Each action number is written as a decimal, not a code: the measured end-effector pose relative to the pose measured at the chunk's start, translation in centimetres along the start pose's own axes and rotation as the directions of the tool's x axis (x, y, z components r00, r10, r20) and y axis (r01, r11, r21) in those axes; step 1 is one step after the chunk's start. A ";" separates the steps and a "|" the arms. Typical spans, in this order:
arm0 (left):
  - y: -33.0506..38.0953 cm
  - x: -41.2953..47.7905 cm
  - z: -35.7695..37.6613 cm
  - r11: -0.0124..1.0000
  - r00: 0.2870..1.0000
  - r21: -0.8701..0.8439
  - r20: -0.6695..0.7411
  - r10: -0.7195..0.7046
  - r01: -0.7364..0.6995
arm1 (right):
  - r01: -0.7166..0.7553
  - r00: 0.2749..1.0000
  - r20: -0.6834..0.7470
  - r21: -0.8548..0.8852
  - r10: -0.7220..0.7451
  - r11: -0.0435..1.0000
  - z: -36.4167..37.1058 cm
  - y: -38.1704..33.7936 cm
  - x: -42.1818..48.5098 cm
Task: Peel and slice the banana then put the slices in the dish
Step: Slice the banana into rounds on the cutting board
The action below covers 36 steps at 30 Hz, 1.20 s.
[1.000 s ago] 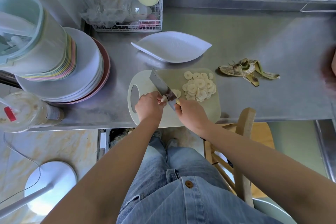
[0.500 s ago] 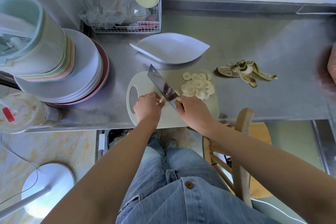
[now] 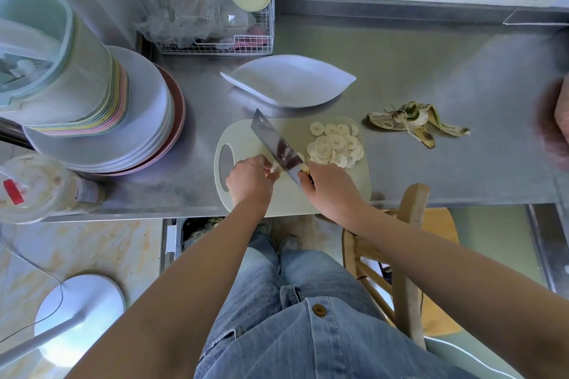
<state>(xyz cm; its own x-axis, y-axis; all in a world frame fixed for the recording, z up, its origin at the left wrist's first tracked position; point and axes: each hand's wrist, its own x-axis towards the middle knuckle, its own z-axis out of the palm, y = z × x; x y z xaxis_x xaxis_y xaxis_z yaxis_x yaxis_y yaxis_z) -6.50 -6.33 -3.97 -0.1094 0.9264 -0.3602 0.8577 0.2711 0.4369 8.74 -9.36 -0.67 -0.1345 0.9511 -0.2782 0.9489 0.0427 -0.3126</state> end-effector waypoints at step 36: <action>-0.8 -0.1 0.3 0.998 1.000 -0.058 0.002 0.027 -0.027 | -0.022 0.997 0.068 0.020 0.020 1.000 0.8 -1.1 0.5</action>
<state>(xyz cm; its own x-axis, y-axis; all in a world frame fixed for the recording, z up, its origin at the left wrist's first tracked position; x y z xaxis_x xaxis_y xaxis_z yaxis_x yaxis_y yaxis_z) -7.03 -6.70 -4.55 -0.0856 0.9329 -0.3499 0.8297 0.2611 0.4934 7.42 -9.22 -1.23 -0.1341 0.9289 -0.3453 0.9458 0.0160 -0.3243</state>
